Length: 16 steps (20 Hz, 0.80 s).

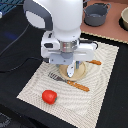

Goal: Interact with the objects in diverse but meaningful ways.

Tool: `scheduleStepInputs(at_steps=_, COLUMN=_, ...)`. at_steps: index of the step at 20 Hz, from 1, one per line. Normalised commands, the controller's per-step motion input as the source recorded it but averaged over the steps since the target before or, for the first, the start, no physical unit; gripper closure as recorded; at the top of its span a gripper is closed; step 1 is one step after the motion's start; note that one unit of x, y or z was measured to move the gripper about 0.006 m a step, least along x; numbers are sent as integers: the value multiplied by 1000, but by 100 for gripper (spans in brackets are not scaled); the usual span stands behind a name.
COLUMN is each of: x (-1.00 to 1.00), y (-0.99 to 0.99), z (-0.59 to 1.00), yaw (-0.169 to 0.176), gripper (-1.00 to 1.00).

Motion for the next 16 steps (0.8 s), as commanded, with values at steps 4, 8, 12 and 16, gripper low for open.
scheduleStepInputs(at_steps=4, x=564, y=0, z=0, yaw=-95, gripper=-100)
scheduleStepInputs(at_steps=8, x=520, y=0, z=0, yaw=-84, gripper=-100)
scheduleStepInputs(at_steps=12, x=451, y=-1, z=-30, yaw=-74, gripper=100)
scheduleStepInputs(at_steps=16, x=443, y=0, z=-69, yaw=-60, gripper=100)
